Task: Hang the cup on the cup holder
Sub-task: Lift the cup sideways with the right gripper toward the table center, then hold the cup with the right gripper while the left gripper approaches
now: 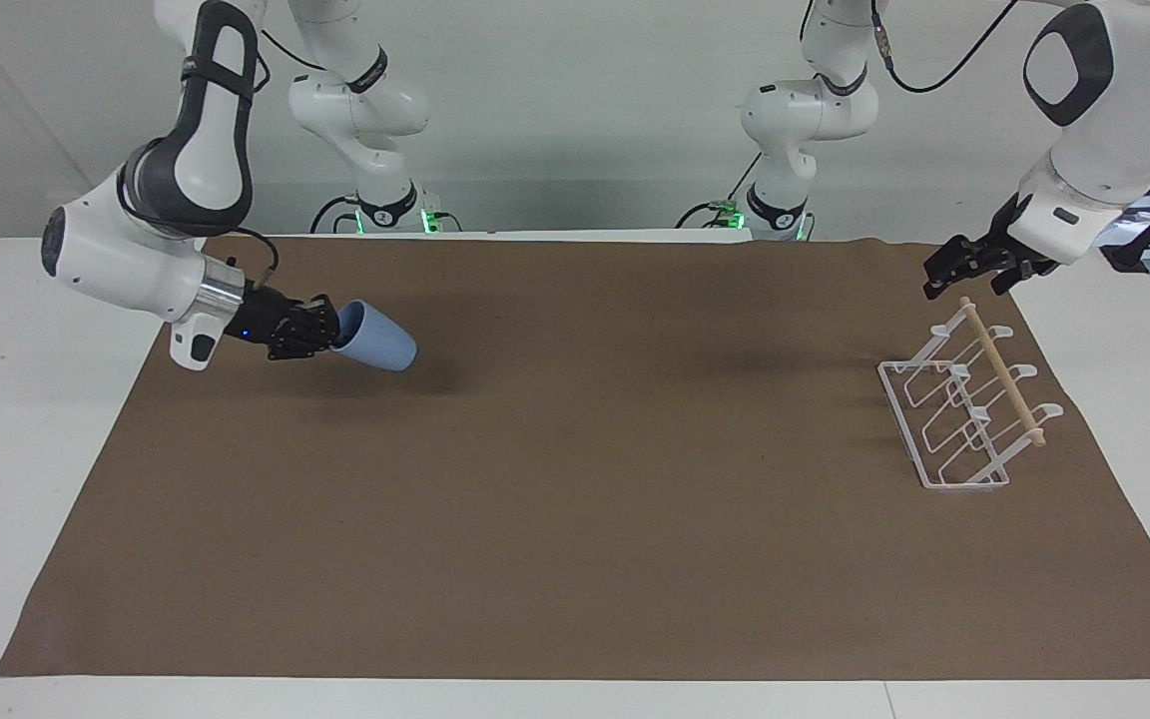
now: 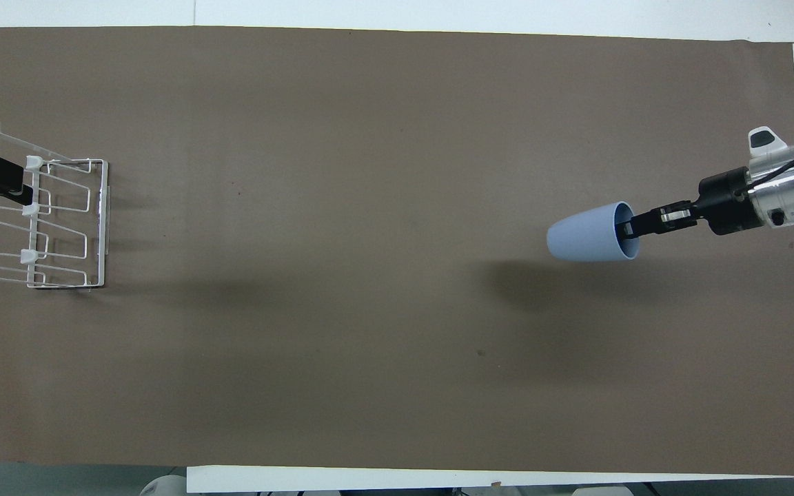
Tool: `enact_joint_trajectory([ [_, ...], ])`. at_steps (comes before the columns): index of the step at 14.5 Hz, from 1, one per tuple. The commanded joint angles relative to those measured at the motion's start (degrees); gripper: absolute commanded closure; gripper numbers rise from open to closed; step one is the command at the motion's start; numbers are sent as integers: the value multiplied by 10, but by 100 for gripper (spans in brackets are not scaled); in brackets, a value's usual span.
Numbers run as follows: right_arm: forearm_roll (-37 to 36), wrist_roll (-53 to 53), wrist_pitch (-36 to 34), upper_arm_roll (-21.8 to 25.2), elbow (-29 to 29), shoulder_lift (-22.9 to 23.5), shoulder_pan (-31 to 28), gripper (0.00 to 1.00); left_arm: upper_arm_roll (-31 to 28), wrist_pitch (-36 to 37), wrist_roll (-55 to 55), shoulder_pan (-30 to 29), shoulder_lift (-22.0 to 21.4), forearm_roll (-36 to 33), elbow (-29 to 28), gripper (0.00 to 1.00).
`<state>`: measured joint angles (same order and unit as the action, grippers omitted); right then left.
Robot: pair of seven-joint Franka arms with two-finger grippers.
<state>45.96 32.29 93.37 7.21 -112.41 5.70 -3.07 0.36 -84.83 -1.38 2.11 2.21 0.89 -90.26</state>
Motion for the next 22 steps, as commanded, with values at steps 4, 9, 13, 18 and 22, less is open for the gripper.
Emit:
enact_joint_trajectory([
  [4,226,-192,-30,-1,-26,-13,71,100,-3,-17,-77,-1,-10,1,-8,0],
  [9,355,-241,7,-1,-54,-27,148,100,3,-49,-439,37,-5,88,4,0],
  [13,427,-254,79,-1,-61,-27,214,100,12,-45,-665,100,22,111,60,0],
  [18,438,-278,120,-1,-62,-26,261,100,13,1,-908,176,46,155,122,0],
  [22,449,-286,121,-1,-62,-26,261,100,14,-66,-1028,214,43,174,99,0],
])
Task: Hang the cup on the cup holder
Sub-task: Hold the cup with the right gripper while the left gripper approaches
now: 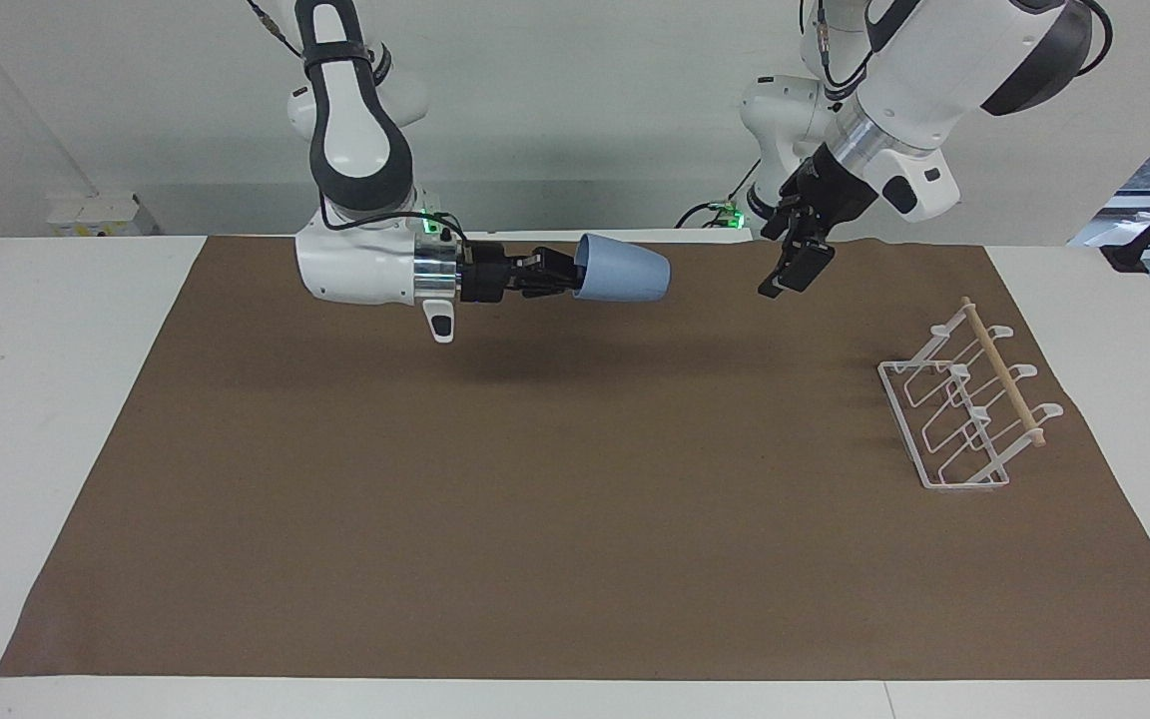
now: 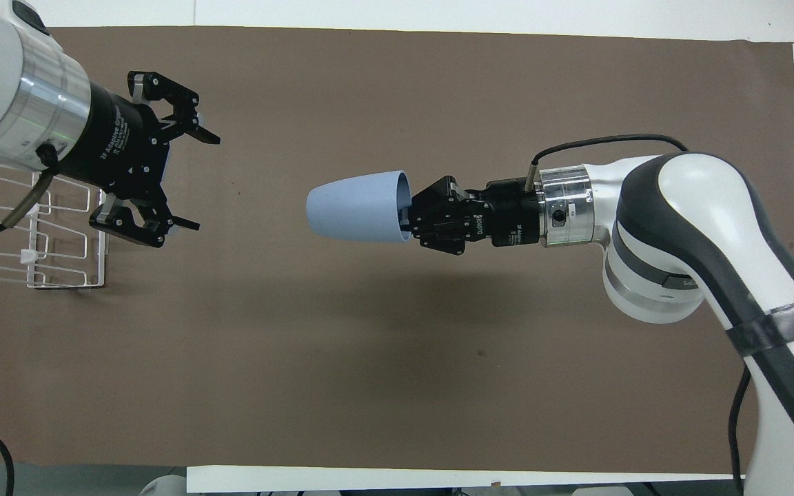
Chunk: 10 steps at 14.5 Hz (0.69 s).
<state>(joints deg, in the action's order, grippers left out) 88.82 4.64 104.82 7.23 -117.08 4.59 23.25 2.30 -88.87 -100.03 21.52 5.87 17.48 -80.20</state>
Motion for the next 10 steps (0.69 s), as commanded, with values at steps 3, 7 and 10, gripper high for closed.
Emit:
enact_joint_trajectory([
  [3,50,-11,6,-1,-16,-16,-2,100,-5,-45,-66,28,7,13,-2,0],
  [7,52,-10,14,-1,-17,-16,9,100,-5,-76,-101,50,9,15,-25,0],
  [10,52,-11,17,-2,-17,-16,10,100,-5,-83,-109,64,11,15,-33,0],
])
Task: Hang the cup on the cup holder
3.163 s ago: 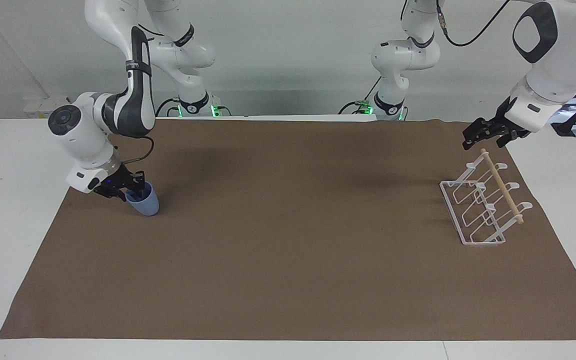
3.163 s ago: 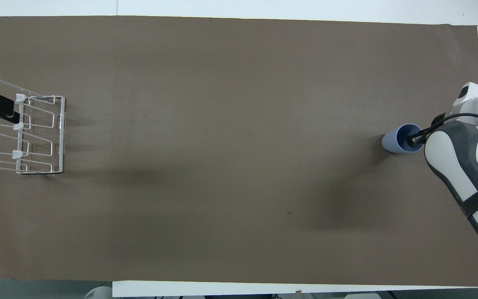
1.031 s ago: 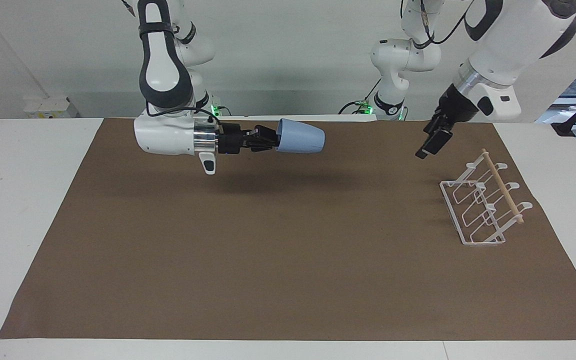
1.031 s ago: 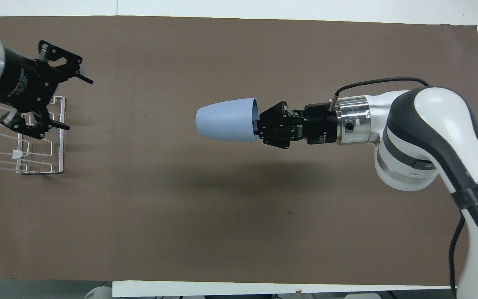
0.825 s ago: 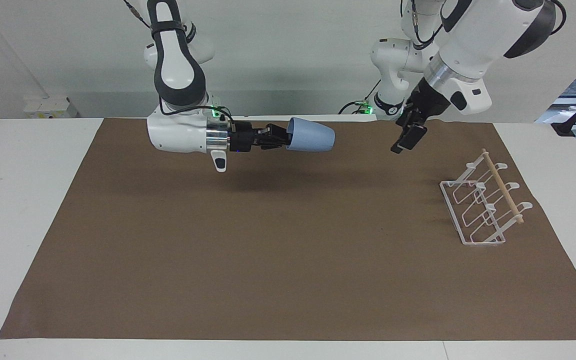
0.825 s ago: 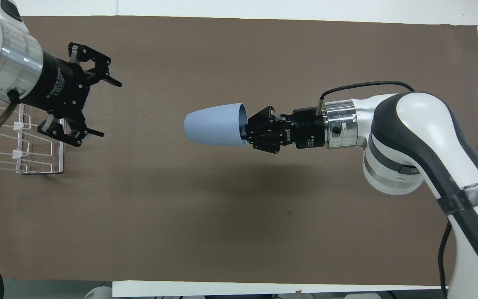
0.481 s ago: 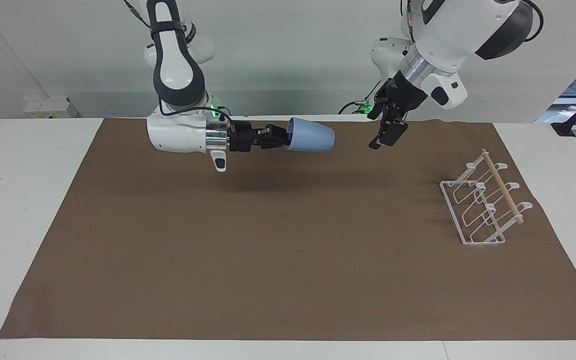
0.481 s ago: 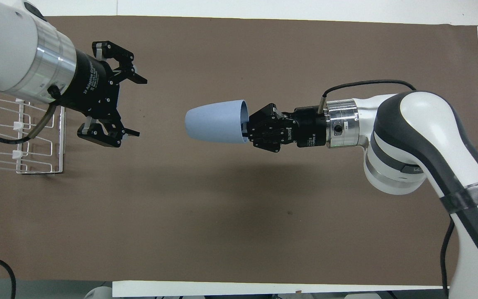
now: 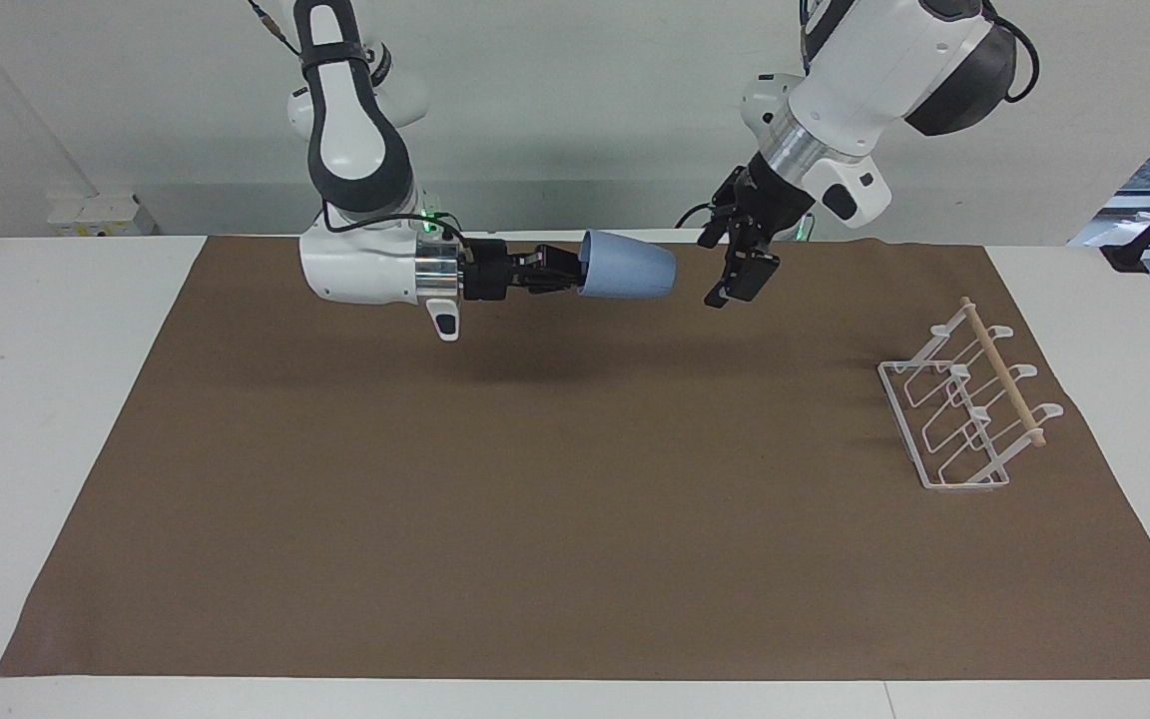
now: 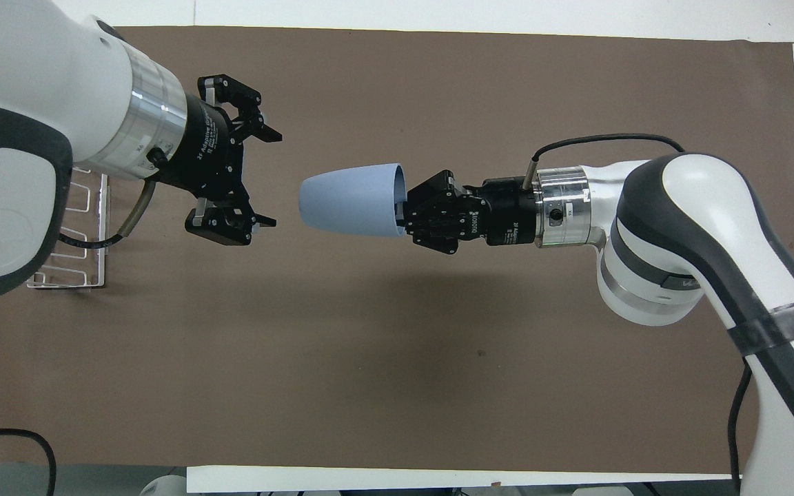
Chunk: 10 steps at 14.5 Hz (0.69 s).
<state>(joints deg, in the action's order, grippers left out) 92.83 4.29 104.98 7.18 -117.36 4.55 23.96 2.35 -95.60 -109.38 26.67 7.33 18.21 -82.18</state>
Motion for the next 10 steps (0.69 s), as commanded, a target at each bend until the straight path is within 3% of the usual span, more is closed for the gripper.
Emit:
enact_joint_trajectory([
  [1,12,-8,16,-2,-15,-16,3,100,-4,-21,-20,14,-4,9,-20,0],
  [8,11,-7,69,-2,-15,-13,39,100,-4,-44,-49,46,1,10,-37,0],
  [9,10,-6,74,-2,-14,-13,40,100,-4,-44,-50,50,1,9,-43,13],
  [10,9,-6,79,-2,-15,-13,42,100,-3,-44,-46,51,0,8,-48,85],
])
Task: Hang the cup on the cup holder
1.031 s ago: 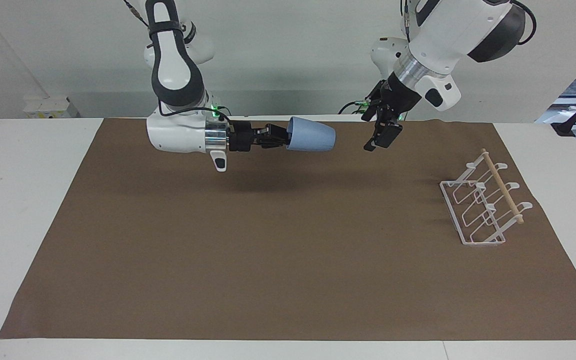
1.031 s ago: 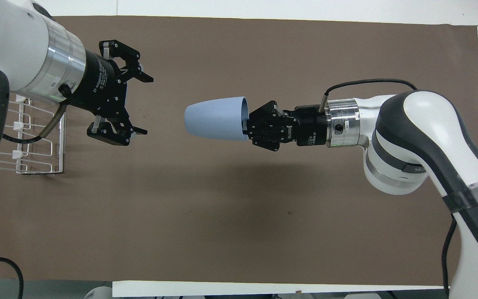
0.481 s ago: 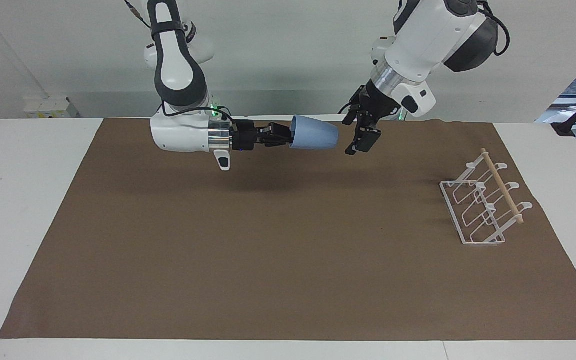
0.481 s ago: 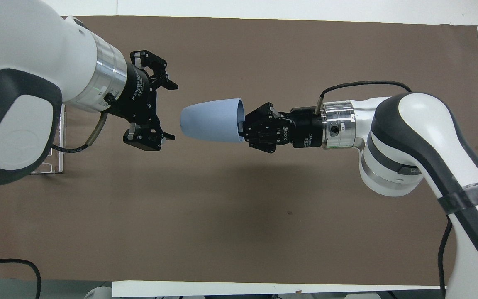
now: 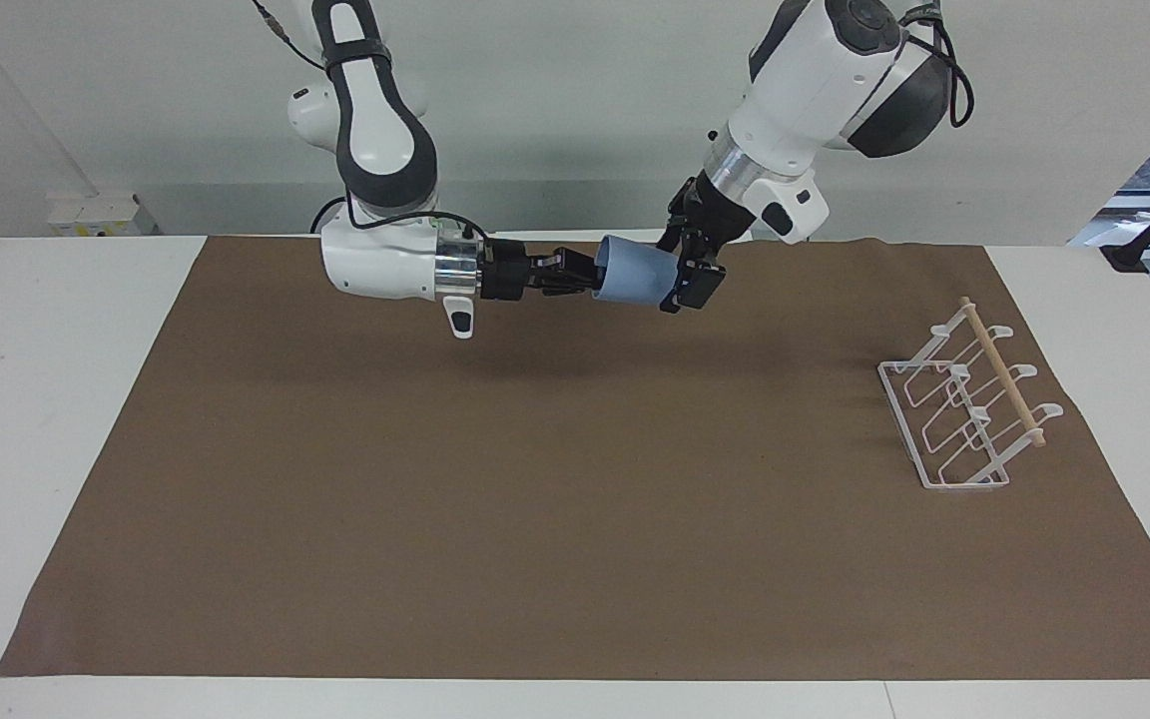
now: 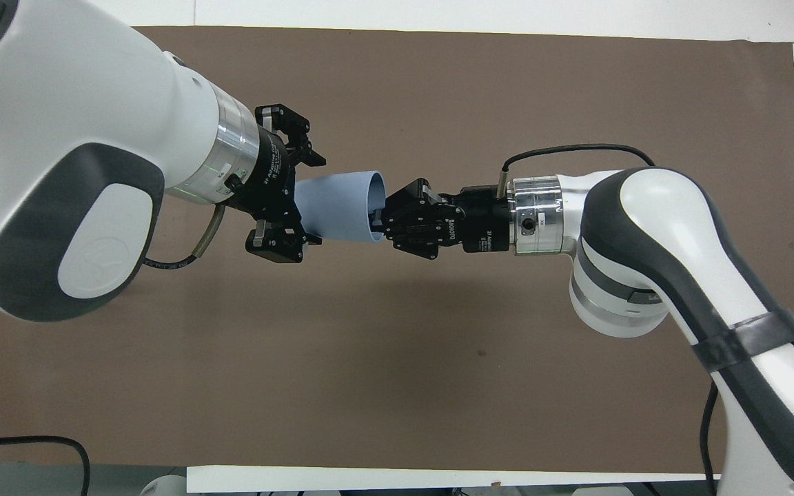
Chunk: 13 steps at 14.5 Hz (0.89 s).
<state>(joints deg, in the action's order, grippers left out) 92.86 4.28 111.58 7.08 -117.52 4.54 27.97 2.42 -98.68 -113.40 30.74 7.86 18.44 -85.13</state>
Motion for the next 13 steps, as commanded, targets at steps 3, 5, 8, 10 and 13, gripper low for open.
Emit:
enact_joint_trajectory([
  [3,6,-5,19,-1,-12,-12,9,100,-3,-15,0,18,-10,6,-29,100],
  [5,6,-5,20,-1,-12,-12,9,100,-3,-14,0,18,-10,6,-28,100],
  [8,6,-8,20,-1,-10,-11,8,71,-3,-13,0,17,-10,6,-29,100],
  [10,0,-9,21,1,-7,-13,9,1,-3,-13,-1,14,-10,6,-28,100],
  [13,-154,-10,23,5,29,-17,-18,1,-6,-5,8,-1,-9,0,-28,100],
])
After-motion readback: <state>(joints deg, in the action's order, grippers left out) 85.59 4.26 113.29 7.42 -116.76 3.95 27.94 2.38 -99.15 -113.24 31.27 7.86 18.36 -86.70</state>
